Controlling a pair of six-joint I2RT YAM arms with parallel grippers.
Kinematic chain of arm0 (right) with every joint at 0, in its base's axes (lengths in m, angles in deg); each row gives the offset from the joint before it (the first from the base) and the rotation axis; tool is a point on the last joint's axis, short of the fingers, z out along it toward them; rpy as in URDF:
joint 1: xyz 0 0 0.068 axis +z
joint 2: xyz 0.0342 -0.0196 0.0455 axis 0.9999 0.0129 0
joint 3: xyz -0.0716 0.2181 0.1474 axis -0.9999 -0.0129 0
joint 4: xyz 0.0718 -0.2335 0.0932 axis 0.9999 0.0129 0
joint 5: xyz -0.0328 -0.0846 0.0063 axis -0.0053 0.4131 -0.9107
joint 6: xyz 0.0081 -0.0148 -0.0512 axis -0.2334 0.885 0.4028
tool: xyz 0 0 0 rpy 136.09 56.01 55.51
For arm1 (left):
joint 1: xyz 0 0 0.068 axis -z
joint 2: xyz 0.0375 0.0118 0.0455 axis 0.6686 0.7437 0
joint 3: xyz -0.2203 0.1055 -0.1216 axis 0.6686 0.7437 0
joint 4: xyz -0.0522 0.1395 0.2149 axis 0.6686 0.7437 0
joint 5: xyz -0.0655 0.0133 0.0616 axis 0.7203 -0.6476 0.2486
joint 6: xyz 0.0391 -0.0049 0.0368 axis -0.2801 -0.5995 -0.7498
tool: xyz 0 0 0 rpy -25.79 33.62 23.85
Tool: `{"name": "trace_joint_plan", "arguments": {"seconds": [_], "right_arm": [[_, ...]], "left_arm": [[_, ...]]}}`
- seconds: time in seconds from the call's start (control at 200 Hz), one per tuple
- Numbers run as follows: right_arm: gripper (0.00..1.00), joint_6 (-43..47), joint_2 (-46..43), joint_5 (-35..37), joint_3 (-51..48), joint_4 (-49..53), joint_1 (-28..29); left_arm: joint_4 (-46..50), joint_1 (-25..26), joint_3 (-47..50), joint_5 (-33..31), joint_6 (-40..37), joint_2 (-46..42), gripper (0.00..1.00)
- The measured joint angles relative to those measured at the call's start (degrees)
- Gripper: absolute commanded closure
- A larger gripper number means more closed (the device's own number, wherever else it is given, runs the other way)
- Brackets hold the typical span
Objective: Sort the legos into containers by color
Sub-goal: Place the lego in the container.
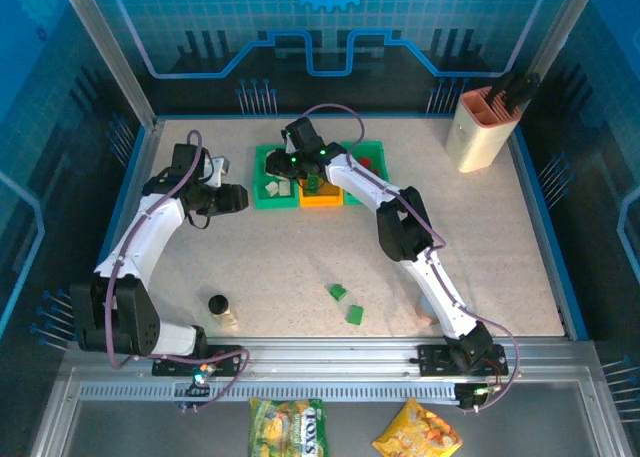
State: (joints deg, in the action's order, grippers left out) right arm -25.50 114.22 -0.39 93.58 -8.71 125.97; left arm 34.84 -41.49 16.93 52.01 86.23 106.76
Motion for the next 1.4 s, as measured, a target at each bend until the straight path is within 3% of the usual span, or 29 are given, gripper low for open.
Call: {"name": "trace_joint_plan", "arguments": {"seconds": [0.185, 0.745, 1.401], "right_arm": [[0.59, -0.63, 0.02, -1.22, 0.00, -1.64, 0.00], [0.59, 1.81, -1.97, -2.47, -3.63, -1.79, -0.04], [0.59, 18.43, -20.44, 1.16, -19.34, 9.57, 0.11]], "left_arm": [[0.00, 0.00, 0.00, -0.02, 0.00, 0.00, 0.47], [0.00, 0.00, 0.00, -0.02, 0.00, 0.00, 0.47], [0.00, 0.00, 0.00, -0.02, 0.00, 0.00, 0.47]]}}
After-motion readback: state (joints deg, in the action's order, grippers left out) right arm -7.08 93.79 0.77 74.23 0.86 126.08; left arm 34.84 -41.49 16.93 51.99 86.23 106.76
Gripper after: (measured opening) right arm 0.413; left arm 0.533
